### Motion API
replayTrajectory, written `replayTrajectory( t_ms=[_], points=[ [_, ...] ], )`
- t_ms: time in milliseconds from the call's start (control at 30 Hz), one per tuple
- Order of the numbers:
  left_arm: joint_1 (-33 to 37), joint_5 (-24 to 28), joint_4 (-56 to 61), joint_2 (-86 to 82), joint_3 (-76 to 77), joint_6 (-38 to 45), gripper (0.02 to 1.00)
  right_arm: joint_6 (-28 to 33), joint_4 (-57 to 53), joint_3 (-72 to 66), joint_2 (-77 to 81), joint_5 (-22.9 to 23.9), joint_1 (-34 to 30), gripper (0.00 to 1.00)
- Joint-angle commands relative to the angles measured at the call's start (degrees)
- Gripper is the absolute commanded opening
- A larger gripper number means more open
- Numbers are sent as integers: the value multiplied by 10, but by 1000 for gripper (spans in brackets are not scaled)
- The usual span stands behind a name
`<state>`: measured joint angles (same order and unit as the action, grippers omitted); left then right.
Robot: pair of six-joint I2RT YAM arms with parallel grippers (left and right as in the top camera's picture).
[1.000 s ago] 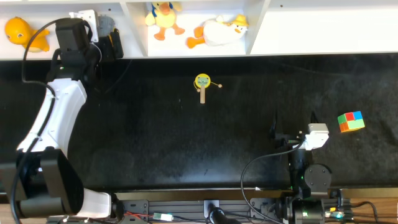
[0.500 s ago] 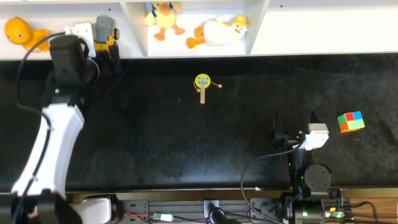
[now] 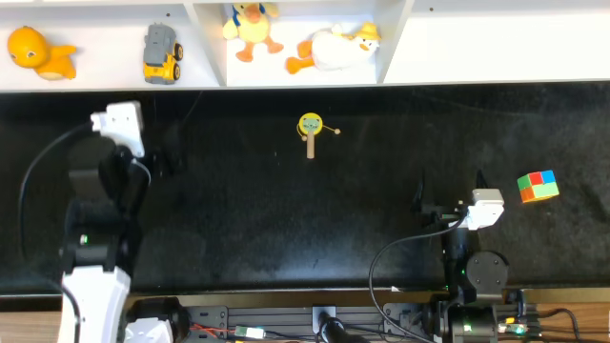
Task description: Store Toys
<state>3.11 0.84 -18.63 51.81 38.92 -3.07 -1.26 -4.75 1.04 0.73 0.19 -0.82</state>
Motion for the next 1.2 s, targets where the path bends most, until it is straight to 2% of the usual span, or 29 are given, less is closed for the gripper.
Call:
replayTrajectory(
  t_ms=[33, 367, 500, 633, 767, 900, 1000, 1133, 1200],
  points=[
    [2, 4, 1, -57, -29, -3, 998, 0, 3, -8, -5, -4, -3, 996],
    [-13, 14, 290, -213, -194, -17, 998, 0, 3, -8, -5, -4, -3, 996],
    [-13, -16, 364, -337, -300, -17, 998, 0, 3, -8, -5, -4, -3, 996],
    [-13, -40, 337, -449, -360, -13, 998, 0, 3, -8, -5, -4, -3, 996],
    [-13, -40, 280, -503, -385, -13, 998, 0, 3, -8, -5, -4, -3, 996],
    [-13, -57, 202, -517, -385, -13, 998, 0, 3, -8, -5, -4, -3, 996],
    [-17, -52, 137, -517, -385, -8, 998, 0, 3, -8, -5, -4, -3, 996],
    [-22, -40, 138, -517, -385, 55, 998, 0, 3, -8, -5, -4, -3, 996],
    [-22, -41, 139, -517, -384, 58, 998, 0, 3, -8, -5, -4, -3, 996]
  ],
)
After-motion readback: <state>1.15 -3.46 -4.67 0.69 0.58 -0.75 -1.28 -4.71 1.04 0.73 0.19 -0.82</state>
